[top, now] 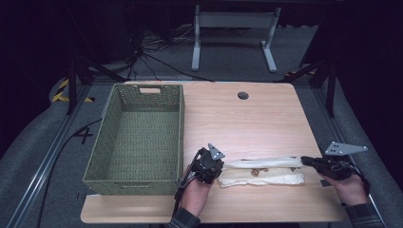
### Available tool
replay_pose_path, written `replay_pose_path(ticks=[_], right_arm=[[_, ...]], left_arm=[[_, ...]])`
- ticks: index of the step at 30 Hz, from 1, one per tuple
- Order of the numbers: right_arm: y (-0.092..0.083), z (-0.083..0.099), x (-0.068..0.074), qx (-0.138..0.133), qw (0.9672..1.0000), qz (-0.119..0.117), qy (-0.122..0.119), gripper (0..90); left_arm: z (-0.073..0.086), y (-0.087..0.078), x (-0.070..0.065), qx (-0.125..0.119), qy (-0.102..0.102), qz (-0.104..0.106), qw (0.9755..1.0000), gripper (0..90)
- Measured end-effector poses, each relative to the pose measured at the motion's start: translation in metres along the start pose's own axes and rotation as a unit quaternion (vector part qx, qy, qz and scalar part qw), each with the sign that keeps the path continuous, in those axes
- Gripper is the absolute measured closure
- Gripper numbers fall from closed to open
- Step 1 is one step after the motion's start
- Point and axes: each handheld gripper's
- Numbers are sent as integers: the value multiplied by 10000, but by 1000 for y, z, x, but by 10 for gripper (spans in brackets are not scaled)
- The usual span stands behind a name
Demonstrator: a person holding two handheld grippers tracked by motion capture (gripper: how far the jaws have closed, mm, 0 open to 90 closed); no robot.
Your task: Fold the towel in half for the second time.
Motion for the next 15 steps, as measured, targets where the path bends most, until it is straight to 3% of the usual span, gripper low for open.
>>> replay_pose_path(ticks=[15], right_arm=[[-12,22,13,145,9996,-250,7,893]], left_arm=[[18,-5,-9,143,57,312,9994,861]])
Point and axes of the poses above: each handheld gripper's, and its own axes: y roughly forward along the jaws, z roughly out of its underside, x roughly to its left, and after that the axes turned 2 degrees about z, right-handed
